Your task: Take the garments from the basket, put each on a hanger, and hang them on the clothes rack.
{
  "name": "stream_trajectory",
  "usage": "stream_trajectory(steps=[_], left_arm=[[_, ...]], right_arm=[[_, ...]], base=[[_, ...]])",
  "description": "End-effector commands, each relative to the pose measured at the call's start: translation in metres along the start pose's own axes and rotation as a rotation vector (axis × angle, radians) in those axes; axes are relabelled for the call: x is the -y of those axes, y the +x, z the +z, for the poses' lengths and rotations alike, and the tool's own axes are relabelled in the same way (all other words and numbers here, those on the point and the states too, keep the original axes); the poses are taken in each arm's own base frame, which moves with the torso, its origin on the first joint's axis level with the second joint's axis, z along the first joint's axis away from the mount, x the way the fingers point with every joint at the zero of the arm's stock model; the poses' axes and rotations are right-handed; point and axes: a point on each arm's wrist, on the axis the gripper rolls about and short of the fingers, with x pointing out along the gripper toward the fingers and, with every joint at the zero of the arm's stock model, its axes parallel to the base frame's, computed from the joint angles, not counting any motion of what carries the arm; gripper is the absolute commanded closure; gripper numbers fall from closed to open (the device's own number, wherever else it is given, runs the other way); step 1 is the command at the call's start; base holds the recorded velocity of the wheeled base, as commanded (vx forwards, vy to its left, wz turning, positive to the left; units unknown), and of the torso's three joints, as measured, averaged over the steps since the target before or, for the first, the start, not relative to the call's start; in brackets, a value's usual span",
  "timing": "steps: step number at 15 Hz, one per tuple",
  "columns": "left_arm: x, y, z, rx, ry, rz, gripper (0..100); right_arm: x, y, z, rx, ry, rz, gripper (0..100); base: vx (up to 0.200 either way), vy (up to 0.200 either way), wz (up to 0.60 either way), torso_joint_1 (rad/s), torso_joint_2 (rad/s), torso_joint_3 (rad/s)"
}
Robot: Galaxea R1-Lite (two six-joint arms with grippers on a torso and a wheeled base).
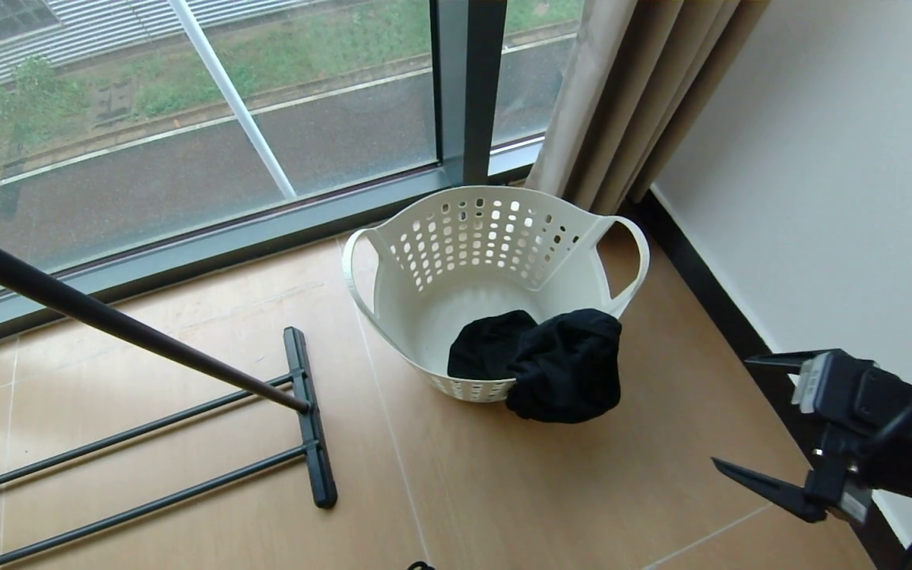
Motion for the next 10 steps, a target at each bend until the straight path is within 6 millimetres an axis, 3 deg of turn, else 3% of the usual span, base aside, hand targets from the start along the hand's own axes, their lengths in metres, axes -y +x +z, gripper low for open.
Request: stream_trajectory(steps=[1,2,3,5,6,7,10], left_arm=[[0.000,0.000,0.000,-0.001,0.000,0.000,0],[0.000,0.000,0.000,-0.001,0.000,0.000,0],[0.000,0.000,0.000,-0.001,-0.001,0.002,0],[0.000,0.000,0.000,-0.001,0.000,0.002,0],[0.000,0.000,0.000,-0.001,0.000,0.002,0],[0.000,0.000,0.000,-0.001,-0.001,0.002,0],[0.000,0.000,0.000,-0.002,-0.001,0.002,0]], right_arm=[[0.012,0.041,0.009,-0.036,-0.100,0.064,0],[0.030,0.061,0.020,-0.084,-0.320,0.007,0],[0.037,0.071,0.025,-0.110,-0.363,-0.019,0],[0.043,0.091,0.044,-0.079,-0.393,-0.024,0],[0.043,0.091,0.044,-0.079,-0.393,-0.024,0],[0.052,0.113,0.054,-0.084,-0.396,-0.044,0],[0.058,0.138,0.063,-0.098,-0.383,-0.062,0]], base=[[0.000,0.000,0.00,0.000,0.00,0.000],[0.000,0.000,0.00,0.000,0.00,0.000],[0.000,0.000,0.00,0.000,0.00,0.000],[0.000,0.000,0.00,0.000,0.00,0.000],[0.000,0.000,0.00,0.000,0.00,0.000],[0.000,0.000,0.00,0.000,0.00,0.000],[0.000,0.000,0.00,0.000,0.00,0.000]])
